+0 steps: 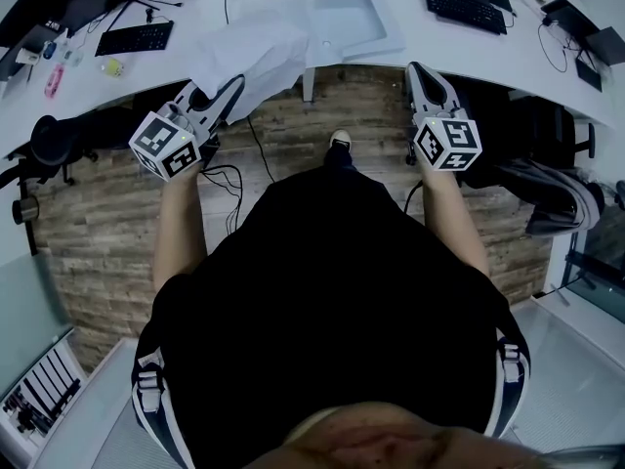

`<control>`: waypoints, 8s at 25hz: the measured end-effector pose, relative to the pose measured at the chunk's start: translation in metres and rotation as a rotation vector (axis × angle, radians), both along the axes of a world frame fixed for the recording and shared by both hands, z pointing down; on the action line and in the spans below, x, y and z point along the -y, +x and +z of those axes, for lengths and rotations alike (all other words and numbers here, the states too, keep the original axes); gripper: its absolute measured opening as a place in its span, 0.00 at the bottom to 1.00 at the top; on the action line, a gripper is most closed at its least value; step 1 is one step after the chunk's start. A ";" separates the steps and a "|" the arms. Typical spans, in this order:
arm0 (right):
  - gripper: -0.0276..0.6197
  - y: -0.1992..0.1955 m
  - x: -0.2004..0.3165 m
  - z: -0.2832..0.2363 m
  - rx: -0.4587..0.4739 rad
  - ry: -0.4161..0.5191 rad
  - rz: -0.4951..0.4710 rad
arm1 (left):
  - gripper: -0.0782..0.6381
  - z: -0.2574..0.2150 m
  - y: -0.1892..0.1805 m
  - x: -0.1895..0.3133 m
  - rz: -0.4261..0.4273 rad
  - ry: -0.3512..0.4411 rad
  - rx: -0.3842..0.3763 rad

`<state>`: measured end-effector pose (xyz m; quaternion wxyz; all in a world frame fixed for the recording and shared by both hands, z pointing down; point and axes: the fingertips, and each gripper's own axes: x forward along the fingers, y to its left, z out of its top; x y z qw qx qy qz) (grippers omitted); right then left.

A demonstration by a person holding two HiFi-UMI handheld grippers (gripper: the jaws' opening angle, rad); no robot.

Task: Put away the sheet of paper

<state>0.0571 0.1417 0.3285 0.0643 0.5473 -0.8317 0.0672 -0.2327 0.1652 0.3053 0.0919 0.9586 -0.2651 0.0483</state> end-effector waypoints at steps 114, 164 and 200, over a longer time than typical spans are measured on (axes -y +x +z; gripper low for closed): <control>0.07 0.089 0.279 0.061 0.017 -0.108 -0.259 | 0.14 0.071 0.115 0.218 -0.228 -0.198 0.060; 0.07 0.076 0.323 0.093 -0.018 -0.173 -0.196 | 0.14 0.142 0.118 0.270 -0.089 -0.371 0.069; 0.07 0.071 0.351 0.138 -0.051 -0.283 -0.150 | 0.14 0.252 0.130 0.309 0.027 -0.656 0.073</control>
